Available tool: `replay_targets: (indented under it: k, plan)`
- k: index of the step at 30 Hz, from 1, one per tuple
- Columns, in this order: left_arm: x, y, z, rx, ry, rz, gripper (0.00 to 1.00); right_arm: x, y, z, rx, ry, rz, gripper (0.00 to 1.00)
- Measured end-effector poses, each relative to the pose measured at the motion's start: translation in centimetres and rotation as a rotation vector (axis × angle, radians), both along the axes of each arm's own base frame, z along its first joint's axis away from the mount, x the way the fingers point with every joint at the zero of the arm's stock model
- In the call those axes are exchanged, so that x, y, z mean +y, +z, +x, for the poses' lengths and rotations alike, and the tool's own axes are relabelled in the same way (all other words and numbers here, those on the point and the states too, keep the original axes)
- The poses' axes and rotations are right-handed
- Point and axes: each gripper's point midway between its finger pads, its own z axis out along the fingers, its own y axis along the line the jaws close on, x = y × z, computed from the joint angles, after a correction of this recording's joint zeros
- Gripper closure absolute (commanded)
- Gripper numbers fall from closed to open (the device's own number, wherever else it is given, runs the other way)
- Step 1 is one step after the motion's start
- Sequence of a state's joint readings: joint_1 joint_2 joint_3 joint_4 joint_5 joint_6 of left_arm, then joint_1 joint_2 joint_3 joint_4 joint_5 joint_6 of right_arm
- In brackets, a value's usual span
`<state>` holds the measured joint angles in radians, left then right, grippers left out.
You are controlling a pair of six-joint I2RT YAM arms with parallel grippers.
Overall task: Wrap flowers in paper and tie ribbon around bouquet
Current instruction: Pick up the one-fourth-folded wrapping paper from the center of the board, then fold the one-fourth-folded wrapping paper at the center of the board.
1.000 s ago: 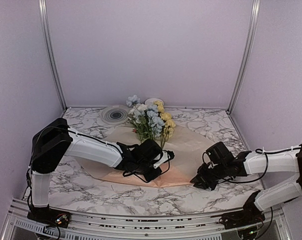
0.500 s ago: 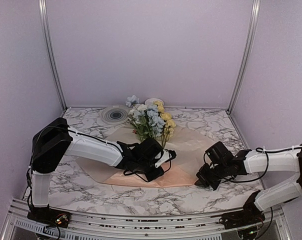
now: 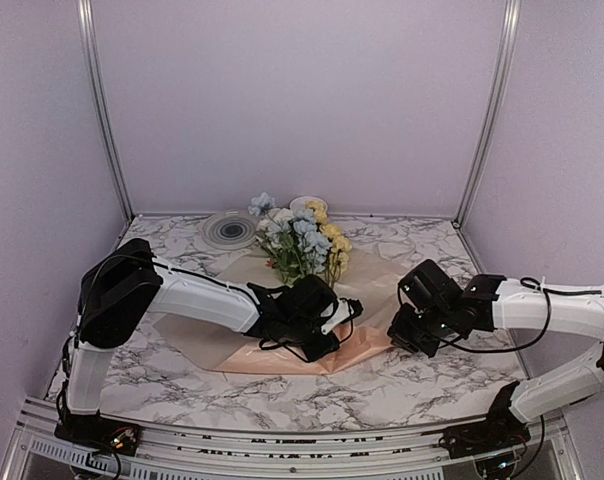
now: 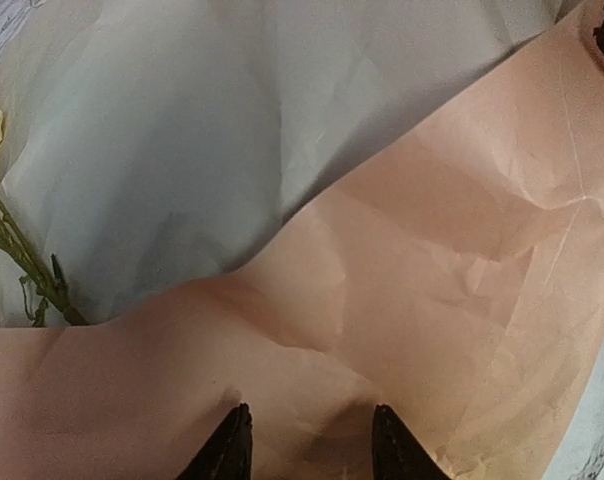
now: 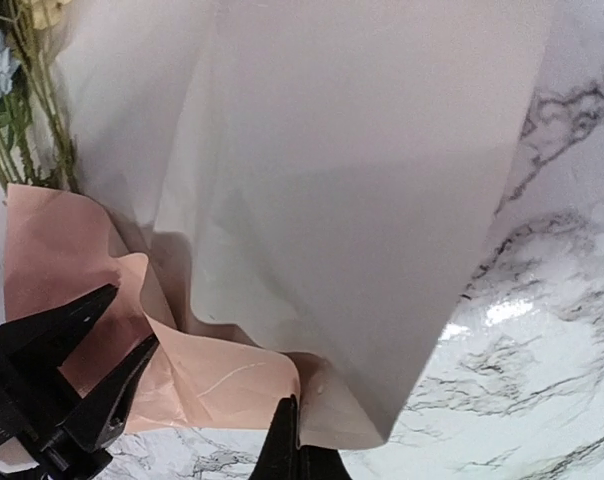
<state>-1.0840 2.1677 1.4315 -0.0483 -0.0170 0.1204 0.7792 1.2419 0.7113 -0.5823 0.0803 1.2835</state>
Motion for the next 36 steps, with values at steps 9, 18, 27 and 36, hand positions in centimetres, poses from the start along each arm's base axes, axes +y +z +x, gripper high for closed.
replay_targets:
  k: [9,18,27,36]
  plan:
    - [-0.4,-0.2,-0.1,0.037,0.008,-0.027,0.60,4.8,5.0,2.2,-0.212,0.221,-0.045,1.00]
    - [-0.7,-0.1,0.3,0.115,0.027,-0.118,0.59,11.2,7.7,2.2,-0.387,0.480,-0.014,1.00]
    - [0.9,1.5,-0.7,0.239,0.022,-0.268,0.52,12.1,6.0,2.4,-0.426,0.579,-0.048,1.00]
    - [1.9,7.0,-0.7,0.259,0.015,-0.395,0.47,12.8,3.3,2.9,-0.416,0.674,-0.127,1.00]
